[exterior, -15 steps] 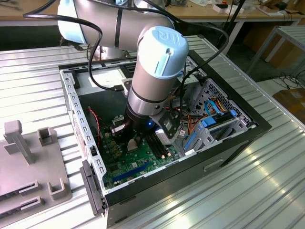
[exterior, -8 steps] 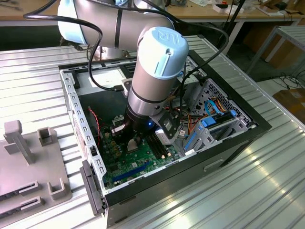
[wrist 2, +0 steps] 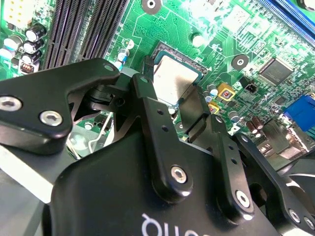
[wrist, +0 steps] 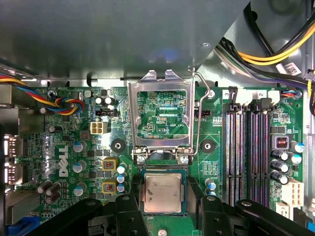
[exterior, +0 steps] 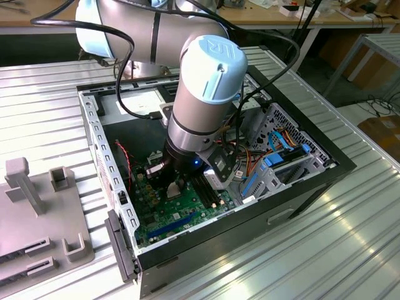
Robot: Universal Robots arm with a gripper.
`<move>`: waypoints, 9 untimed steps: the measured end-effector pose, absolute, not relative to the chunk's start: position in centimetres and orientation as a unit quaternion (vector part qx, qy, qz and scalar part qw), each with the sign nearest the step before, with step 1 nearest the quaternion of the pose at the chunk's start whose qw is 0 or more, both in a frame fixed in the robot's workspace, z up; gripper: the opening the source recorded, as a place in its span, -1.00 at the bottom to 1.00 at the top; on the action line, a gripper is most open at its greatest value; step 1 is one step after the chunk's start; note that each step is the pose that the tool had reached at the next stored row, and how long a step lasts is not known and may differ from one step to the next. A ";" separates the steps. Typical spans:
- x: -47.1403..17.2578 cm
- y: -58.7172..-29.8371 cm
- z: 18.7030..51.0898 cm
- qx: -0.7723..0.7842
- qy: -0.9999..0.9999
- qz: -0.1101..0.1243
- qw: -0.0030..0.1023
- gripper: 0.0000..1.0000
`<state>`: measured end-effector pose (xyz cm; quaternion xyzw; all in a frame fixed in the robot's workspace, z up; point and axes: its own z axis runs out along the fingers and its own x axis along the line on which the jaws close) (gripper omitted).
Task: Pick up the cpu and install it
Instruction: 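Place the cpu into insertion slot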
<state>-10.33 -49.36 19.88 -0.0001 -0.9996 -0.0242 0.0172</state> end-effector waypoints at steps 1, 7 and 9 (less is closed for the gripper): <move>-10.3 -49.4 19.9 0.000 -1.000 -0.024 0.017 -0.07; -10.3 -49.4 20.2 0.000 -1.000 -0.024 0.017 -0.07; -10.3 -49.4 20.2 0.000 -1.000 -0.024 0.017 -0.07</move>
